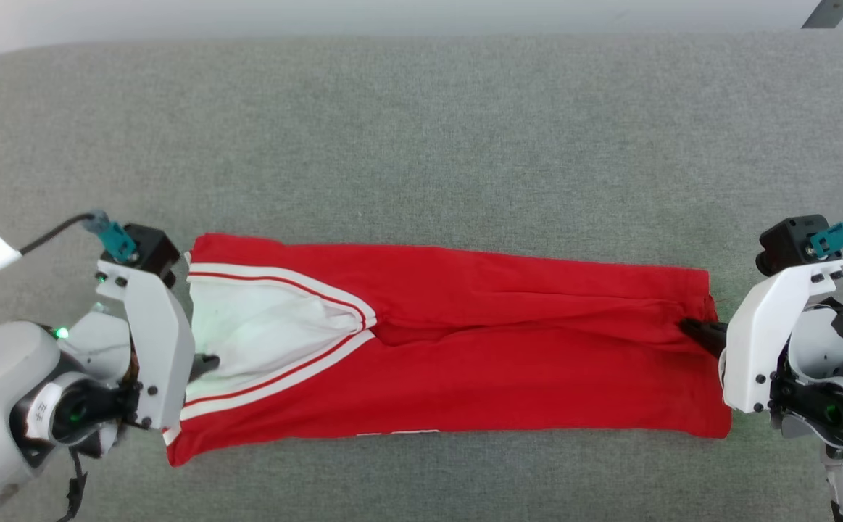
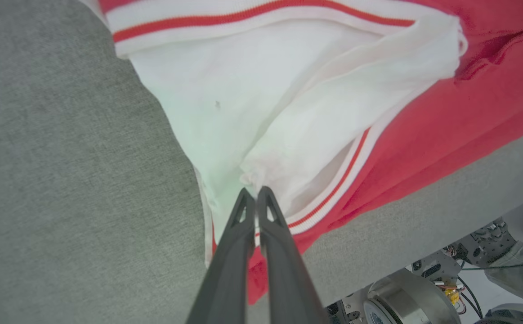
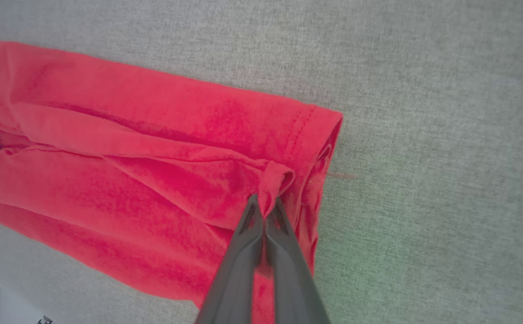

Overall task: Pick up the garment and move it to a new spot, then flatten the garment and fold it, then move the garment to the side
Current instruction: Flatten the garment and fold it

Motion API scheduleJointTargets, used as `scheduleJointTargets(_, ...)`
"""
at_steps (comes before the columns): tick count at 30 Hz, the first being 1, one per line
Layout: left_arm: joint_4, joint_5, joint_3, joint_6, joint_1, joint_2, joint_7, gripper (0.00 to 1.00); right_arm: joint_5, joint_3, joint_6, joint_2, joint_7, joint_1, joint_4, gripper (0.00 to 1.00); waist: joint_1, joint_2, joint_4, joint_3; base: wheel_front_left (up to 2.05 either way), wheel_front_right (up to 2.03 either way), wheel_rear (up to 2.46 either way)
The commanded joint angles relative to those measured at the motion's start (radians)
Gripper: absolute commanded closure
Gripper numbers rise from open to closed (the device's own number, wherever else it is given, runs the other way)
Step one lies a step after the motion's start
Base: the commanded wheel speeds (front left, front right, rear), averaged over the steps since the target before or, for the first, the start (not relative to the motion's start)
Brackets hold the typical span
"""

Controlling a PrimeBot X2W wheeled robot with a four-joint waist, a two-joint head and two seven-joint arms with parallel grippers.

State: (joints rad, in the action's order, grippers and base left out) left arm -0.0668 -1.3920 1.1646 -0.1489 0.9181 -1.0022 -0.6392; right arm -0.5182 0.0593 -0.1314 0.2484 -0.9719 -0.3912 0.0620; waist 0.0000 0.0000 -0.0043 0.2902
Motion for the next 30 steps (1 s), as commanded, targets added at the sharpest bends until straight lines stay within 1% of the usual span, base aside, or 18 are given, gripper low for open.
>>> scheduleJointTargets(1, -0.011, 0.003, -0.005, 0.009, -0.001, 0.008, 0.014, 0.47, -0.008, 0.003, 0.002, 0.003, 0.005, -0.012, 0.008, 0.66, 0.0000, 0.0000, 0.000, -0.012, 0.00, 0.00, 0.00)
scheduleJointTargets(2, -0.018, 0.003, -0.008, 0.009, -0.002, 0.012, 0.022, 0.00, -0.011, 0.005, 0.002, 0.005, 0.004, -0.014, 0.014, 0.51, 0.0000, 0.0000, 0.002, -0.019, 0.00, 0.00, 0.00)
scheduleJointTargets(3, -0.023, 0.003, -0.011, 0.012, -0.004, 0.016, 0.033, 0.00, -0.018, 0.007, 0.002, 0.008, 0.004, -0.017, 0.016, 0.00, 0.0000, 0.0000, 0.003, -0.027, 0.00, 0.00, 0.00)
scheduleJointTargets(9, -0.017, 0.013, -0.033, 0.017, -0.027, 0.016, 0.114, 0.00, -0.041, -0.003, 0.002, 0.029, 0.018, -0.008, 0.012, 0.00, 0.0000, 0.0000, 0.014, -0.073, 0.00, 0.00, 0.00)
scheduleJointTargets(11, -0.003, 0.020, -0.044, 0.012, -0.040, 0.012, 0.164, 0.00, -0.054, -0.016, 0.002, 0.035, 0.023, 0.009, 0.010, 0.00, 0.0000, 0.0000, 0.020, -0.091, 0.00, 0.00, 0.00)
scheduleJointTargets(15, 0.028, 0.065, -0.061, 0.010, -0.085, 0.004, 0.305, 0.00, -0.063, -0.058, 0.002, 0.040, 0.041, 0.037, 0.012, 0.00, 0.0000, 0.0000, 0.032, -0.124, 0.00, 0.00, 0.00)
scheduleJointTargets(16, 0.034, 0.062, -0.069, -0.003, -0.103, 0.004, 0.346, 0.00, -0.064, -0.071, 0.002, 0.038, 0.040, 0.047, 0.015, 0.00, 0.0000, 0.0000, 0.035, -0.131, 0.00, 0.00, 0.00)
scheduleJointTargets(18, 0.050, 0.095, -0.073, -0.010, -0.134, -0.005, 0.425, 0.00, -0.065, -0.096, 0.002, 0.036, 0.045, 0.061, 0.019, 0.00, 0.0000, 0.0000, 0.042, -0.142, 0.00, 0.00, 0.00)
scheduleJointTargets(23, 0.059, 0.101, -0.123, -0.063, -0.232, -0.011, 0.656, 0.00, -0.054, -0.154, 0.002, 0.025, 0.036, 0.089, 0.046, 0.00, 0.0000, 0.0000, 0.068, -0.160, 0.00, 0.00, 0.00)
scheduleJointTargets(24, 0.061, 0.117, -0.132, -0.072, -0.248, -0.015, 0.708, 0.00, -0.049, -0.164, 0.002, 0.025, 0.032, 0.094, 0.053, 0.00, 0.0000, 0.0000, 0.075, -0.161, 0.00, 0.00, 0.00)
scheduleJointTargets(26, 0.054, 0.105, -0.155, -0.094, -0.290, -0.010, 0.797, 0.00, -0.042, -0.182, 0.002, 0.029, 0.027, 0.099, 0.065, 0.00, 0.0000, 0.0000, 0.090, -0.159, 0.00, 0.00, 0.00)
scheduleJointTargets(28, 0.053, 0.108, -0.178, -0.106, -0.319, -0.002, 0.860, 0.00, -0.035, -0.201, 0.002, 0.025, 0.019, 0.100, 0.077, 0.00, 0.0000, 0.0000, 0.107, -0.157, 0.00, 0.00, 0.00)
scheduleJointTargets(30, 0.042, 0.115, -0.210, -0.118, -0.351, 0.007, 0.890, 0.00, -0.023, -0.217, 0.002, 0.025, 0.009, 0.102, 0.092, 0.00, 0.0000, 0.0000, 0.126, -0.154, 0.00, 0.00, 0.00)
